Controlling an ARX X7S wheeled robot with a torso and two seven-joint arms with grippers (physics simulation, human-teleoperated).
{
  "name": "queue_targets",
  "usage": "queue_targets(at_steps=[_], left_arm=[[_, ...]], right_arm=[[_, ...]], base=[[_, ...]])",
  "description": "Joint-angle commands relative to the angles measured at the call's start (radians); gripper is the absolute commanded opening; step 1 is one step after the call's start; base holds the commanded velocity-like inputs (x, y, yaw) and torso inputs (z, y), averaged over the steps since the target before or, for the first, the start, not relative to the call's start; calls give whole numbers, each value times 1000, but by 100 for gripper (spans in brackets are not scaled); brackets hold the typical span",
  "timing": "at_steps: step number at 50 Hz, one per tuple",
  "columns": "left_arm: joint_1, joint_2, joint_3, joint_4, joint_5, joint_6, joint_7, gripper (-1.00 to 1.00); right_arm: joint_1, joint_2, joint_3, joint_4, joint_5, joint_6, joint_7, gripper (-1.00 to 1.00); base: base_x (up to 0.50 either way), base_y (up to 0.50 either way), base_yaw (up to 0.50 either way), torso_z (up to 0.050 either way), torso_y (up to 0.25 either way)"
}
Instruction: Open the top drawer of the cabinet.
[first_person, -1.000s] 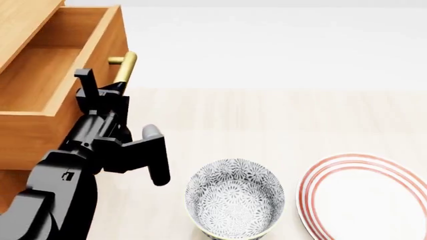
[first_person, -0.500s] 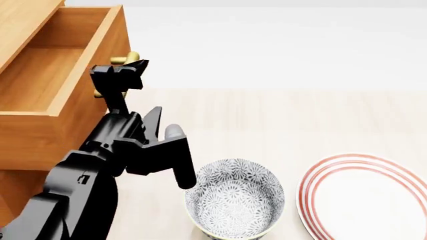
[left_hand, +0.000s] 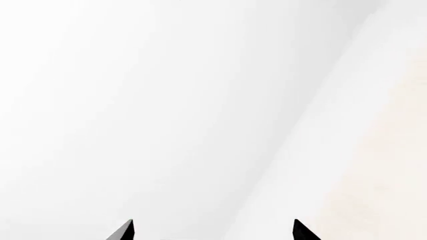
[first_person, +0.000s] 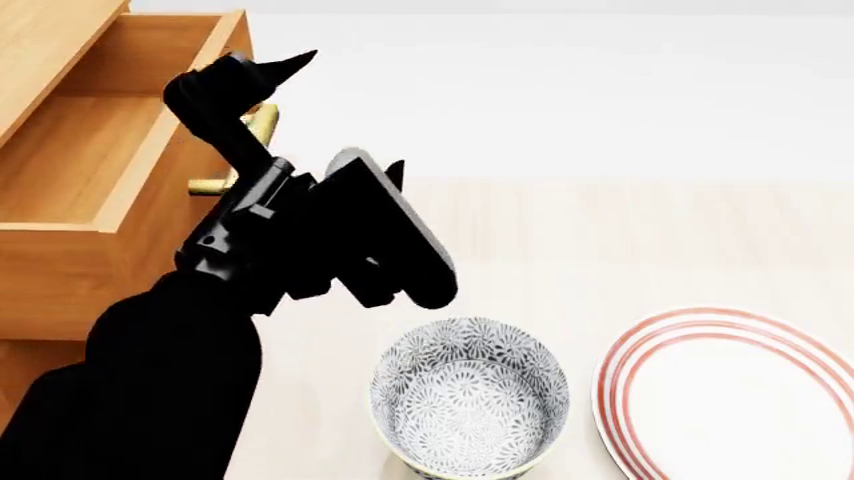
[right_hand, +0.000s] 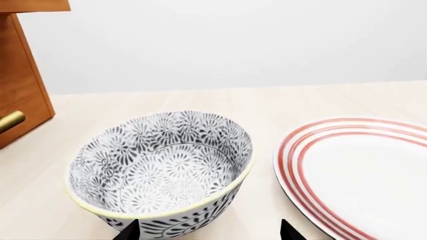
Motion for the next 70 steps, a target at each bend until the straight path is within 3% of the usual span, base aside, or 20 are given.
queue_targets(at_steps=[1,20,33,52,70], left_arm=[[-43,65,-123,82,-80,-106,34,100],[-124,61,-248,37,-274,-221,-55,100],[-163,23,-299,-24,-310,-200,-98,100],[-200,46,-389,-111,-372,-218,-181,100],[-272,71,-472,-89,-605,-362,-256,100]], right_arm=[[0,-17,18,1,-23,2,-18,100],[2,-13,10,1,-21,4,-15,100],[6,-12,9,-1,-17,9,-7,100],[5,-8,3,-1,-19,3,-2,100],[7,-4,-4,-2,-16,6,0,100]], base=[[0,0,0,0,0],[0,0,0,0,0],[0,0,0,0,0],[0,0,0,0,0],[0,0,0,0,0]])
